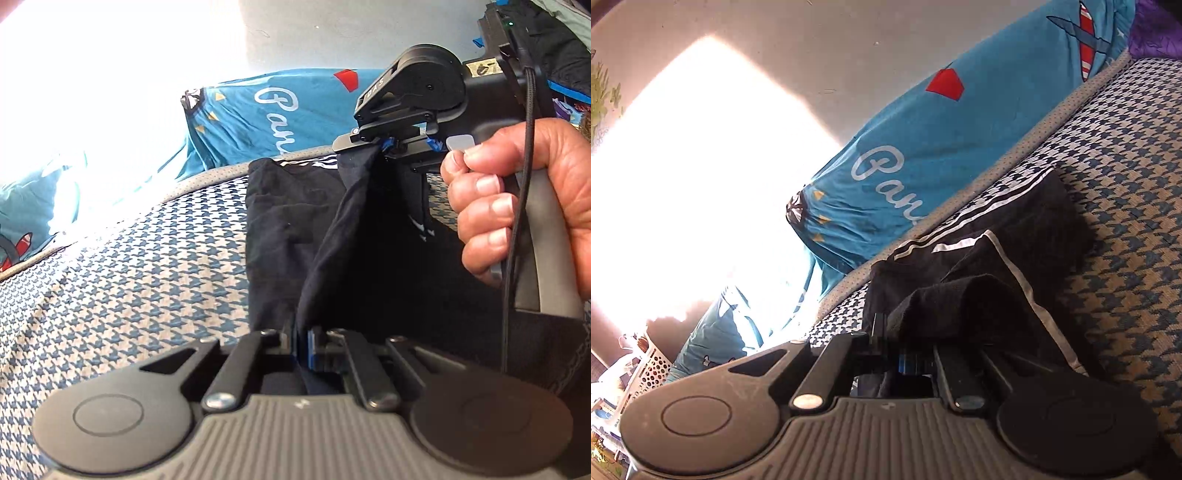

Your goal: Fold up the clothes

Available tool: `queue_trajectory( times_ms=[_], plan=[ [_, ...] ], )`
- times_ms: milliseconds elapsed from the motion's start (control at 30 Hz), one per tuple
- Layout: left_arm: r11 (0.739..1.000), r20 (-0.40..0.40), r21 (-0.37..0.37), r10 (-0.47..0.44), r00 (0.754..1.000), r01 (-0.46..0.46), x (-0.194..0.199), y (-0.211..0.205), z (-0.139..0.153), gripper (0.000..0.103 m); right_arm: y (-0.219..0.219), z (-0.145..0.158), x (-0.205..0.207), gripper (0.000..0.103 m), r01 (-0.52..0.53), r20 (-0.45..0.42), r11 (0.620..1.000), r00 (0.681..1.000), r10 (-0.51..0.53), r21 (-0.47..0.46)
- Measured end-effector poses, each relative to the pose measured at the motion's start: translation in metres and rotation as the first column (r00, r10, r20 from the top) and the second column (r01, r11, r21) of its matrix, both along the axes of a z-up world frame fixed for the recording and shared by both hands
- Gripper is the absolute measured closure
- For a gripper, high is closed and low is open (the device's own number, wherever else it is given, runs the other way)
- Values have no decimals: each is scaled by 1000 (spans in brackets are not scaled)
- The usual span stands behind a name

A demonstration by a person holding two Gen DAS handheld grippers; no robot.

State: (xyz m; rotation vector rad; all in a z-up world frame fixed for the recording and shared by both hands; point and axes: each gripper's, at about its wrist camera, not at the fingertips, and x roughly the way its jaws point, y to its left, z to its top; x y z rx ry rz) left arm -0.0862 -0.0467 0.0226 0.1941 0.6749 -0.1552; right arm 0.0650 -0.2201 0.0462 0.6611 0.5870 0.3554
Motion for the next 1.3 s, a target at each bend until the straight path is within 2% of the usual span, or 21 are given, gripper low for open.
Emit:
queue_trajectory(
  times_ms=[400, 667, 800, 967, 1167, 1300],
  plan=[
    [993, 47, -19, 120, 992, -119, 12, 62, 17, 99, 78, 26, 30, 96, -144, 87, 988, 985, 148, -58],
    [964, 44, -62, 263, 964, -260, 16, 115, 19, 99, 152, 36, 51, 96, -264, 123, 959, 953, 276, -108],
    [945, -9, -94, 314, 950, -313, 16, 133, 11, 98, 196, 31, 60, 96, -351, 122, 924, 921, 370, -151],
    [919, -92, -129, 363, 927, -373, 16, 152, -3, 98, 253, 14, 68, 96, -464, 102, 852, 861, 498, -243],
    [883, -190, -169, 407, 893, -438, 17, 173, -19, 88, 303, -12, 68, 96, -555, 76, 768, 793, 605, -319],
    [877, -207, -172, 413, 887, -448, 18, 178, -21, 82, 321, -30, 74, 96, -586, 47, 742, 774, 632, -324]
  ],
)
